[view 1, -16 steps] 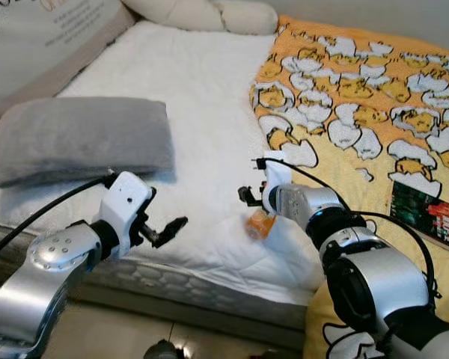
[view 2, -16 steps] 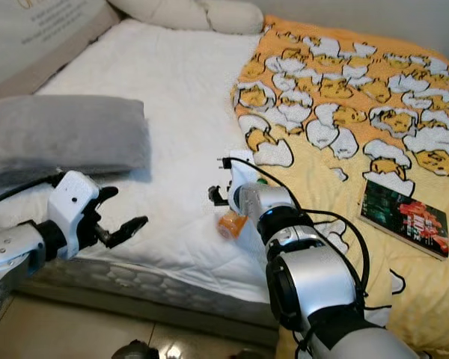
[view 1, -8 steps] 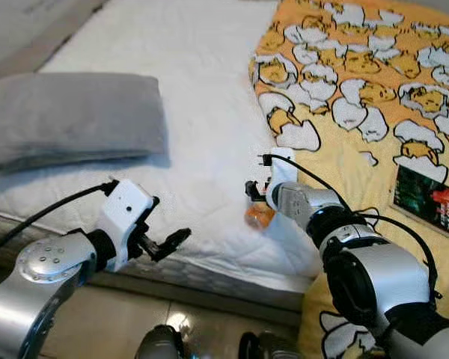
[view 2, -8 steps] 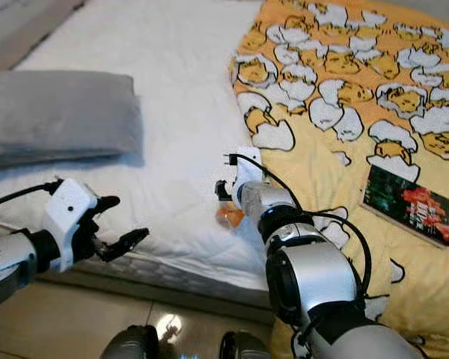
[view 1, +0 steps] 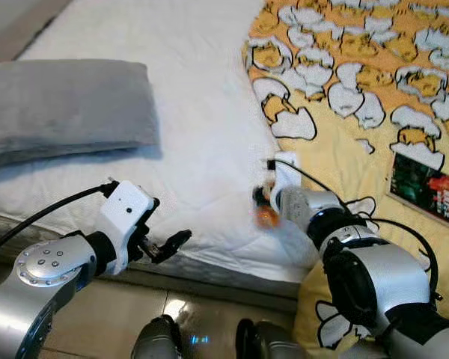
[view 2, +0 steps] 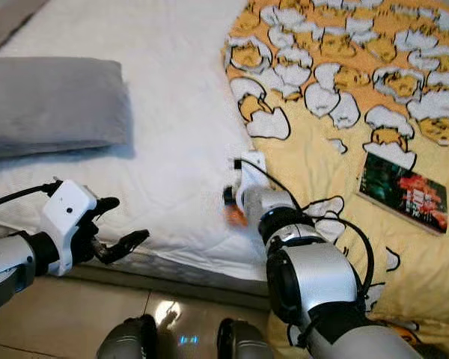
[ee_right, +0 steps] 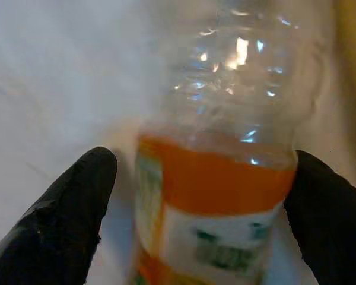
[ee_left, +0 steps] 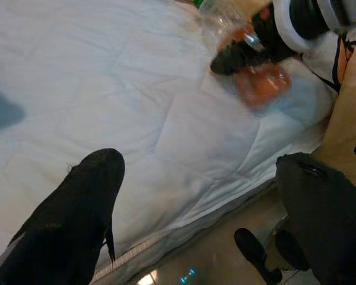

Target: Clean up the room

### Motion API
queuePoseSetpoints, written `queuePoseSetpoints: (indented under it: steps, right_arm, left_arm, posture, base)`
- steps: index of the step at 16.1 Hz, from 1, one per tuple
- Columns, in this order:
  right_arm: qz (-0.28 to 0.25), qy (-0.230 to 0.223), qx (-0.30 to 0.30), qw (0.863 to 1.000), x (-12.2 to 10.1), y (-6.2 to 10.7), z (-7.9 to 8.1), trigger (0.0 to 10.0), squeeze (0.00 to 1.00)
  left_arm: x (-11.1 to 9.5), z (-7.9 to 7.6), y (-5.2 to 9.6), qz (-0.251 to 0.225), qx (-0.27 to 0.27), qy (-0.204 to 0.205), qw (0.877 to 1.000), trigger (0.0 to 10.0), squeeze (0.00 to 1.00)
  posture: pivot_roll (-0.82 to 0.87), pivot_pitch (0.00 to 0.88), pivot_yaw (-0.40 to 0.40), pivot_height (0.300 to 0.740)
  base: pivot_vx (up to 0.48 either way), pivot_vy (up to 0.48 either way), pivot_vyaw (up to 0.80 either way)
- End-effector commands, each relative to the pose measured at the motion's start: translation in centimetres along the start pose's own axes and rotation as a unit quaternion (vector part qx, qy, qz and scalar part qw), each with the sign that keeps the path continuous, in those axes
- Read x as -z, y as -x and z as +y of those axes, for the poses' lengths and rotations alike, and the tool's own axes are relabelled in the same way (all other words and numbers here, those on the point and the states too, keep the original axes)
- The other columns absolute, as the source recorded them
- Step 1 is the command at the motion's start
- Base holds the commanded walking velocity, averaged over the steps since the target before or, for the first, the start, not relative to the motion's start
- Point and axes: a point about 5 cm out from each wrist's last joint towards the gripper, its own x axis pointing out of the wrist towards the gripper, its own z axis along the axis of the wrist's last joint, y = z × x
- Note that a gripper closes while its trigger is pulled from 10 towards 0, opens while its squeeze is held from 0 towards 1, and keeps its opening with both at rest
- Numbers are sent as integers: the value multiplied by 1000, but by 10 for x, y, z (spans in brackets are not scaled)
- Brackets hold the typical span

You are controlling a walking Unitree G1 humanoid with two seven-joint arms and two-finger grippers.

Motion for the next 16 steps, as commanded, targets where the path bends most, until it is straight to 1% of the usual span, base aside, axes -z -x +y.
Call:
queuePoseSetpoints:
  steps: [1,2,3,4,5,6,7,8,9,11,13,16]
  right_arm:
    - [15,-14,4,1000,7,-1,-2,10000,0]
    - [21,-23,6,999,10,-2,-4,10000,0]
    - [25,-28,6,999,12,-2,-5,4588,0]
    - [29,-34,6,999,14,-3,-6,78,0]
    - [29,-34,6,999,14,-3,-6,78,0]
    - [30,-34,6,999,14,-3,-7,0,0]
    - [30,-34,6,999,14,-3,-7,0,0]
    - [30,-34,6,999,14,-3,-6,0,0]
    - [29,-33,4,999,12,-2,-6,0,0]
    - [26,-32,2,999,10,-2,-5,0,0]
    - [24,-32,1,999,8,-1,-5,0,0]
    - [20,-42,-5,999,4,-1,-7,0,0]
  left_arm:
    - [-2,-2,1,-2,2,0,1000,10000,0]
    - [-4,-3,-2,-6,7,-1,1000,10000,0]
    - [-5,-5,-3,-8,16,-1,1000,10000,0]
    - [-6,-9,-5,-7,35,-5,999,10000,0]
    - [-6,-9,-5,-7,35,-5,999,10000,0]
    - [-4,-16,-3,7,74,-8,997,10000,0]
    - [-2,-20,-2,17,92,-9,996,10000,0]
    - [2,-24,0,33,121,-10,992,10000,0]
    - [3,-26,1,43,136,-13,990,10000,0]
    - [6,-22,-1,54,134,-12,989,10000,0]
    - [12,-19,-2,77,136,-14,988,10000,0]
    - [17,-17,-5,83,144,-13,986,10000,0]
  posture:
    - [135,235,-78,740]
    - [131,231,-74,740]
    - [129,228,-73,740]
    - [128,224,-74,740]
    - [128,224,-74,740]
    - [123,215,-74,740]
    - [121,211,-74,740]
    - [118,205,-74,740]
    - [116,199,-74,740]
    - [109,187,-73,740]
    - [99,170,-71,740]
    - [84,150,-69,740]
  base:
    - [0,0,0]
    - [0,0,0]
    - [0,0,0]
    - [0,0,0]
    - [0,0,0]
    - [0,0,0]
    - [0,0,0]
    - [0,0,0]
    - [0,0,0]
    - [0,0,0]
    - [0,0,0]
    - [0,0,0]
